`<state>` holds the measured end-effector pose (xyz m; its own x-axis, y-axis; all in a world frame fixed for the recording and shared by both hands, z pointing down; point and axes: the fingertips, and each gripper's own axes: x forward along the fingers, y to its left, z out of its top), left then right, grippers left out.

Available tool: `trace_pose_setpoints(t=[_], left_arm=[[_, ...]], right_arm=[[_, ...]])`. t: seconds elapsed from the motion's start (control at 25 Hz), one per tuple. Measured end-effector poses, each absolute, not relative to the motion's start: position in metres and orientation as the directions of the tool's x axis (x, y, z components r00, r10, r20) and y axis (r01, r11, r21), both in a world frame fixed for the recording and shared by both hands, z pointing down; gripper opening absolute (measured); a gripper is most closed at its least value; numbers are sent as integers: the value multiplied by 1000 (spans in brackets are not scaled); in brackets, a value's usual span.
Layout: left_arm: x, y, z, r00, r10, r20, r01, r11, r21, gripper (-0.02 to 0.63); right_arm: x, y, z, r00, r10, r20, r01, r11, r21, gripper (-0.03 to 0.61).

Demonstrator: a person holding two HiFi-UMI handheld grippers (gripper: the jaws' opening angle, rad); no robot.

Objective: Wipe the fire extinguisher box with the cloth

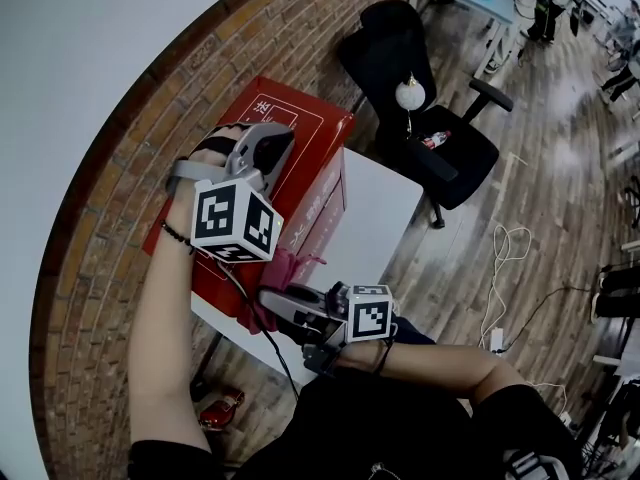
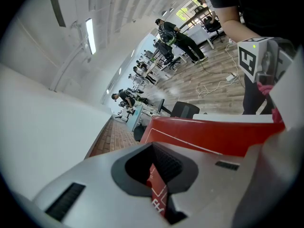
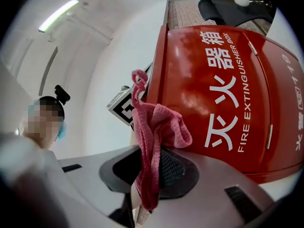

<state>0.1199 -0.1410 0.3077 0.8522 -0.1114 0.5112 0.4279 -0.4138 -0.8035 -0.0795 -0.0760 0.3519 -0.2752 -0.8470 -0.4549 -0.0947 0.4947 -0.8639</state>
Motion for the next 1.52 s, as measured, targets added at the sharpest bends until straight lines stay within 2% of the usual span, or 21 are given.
trace_pose_setpoints(t=[0.36, 0.64, 0.92, 1.16, 1.32, 1.52], left_arm=[[120, -142, 309, 850, -115, 513, 429, -412, -804, 31], [123, -148, 306, 856, -156, 493, 391, -429, -814, 31], [127, -159, 297, 864, -224, 451, 312, -464, -829, 31], [124, -155, 259, 896, -267, 354, 167, -536, -828, 31], [104, -134, 219, 933, -220, 286, 50, -706, -706, 32], [67, -97, 195, 959, -141, 248, 3, -864, -503, 50]], right_arm=[[-72, -66, 356, -285, -841, -460, -100, 503, -858, 100], [-34, -35, 351, -286, -852, -439, -241, 507, -828, 100], [27, 2, 324, -249, -844, -475, -354, 536, -766, 101], [75, 33, 294, -258, -804, -535, -422, 592, -686, 100], [96, 46, 271, -296, -760, -578, -439, 646, -625, 100], [105, 49, 247, -367, -708, -604, -444, 704, -555, 101]])
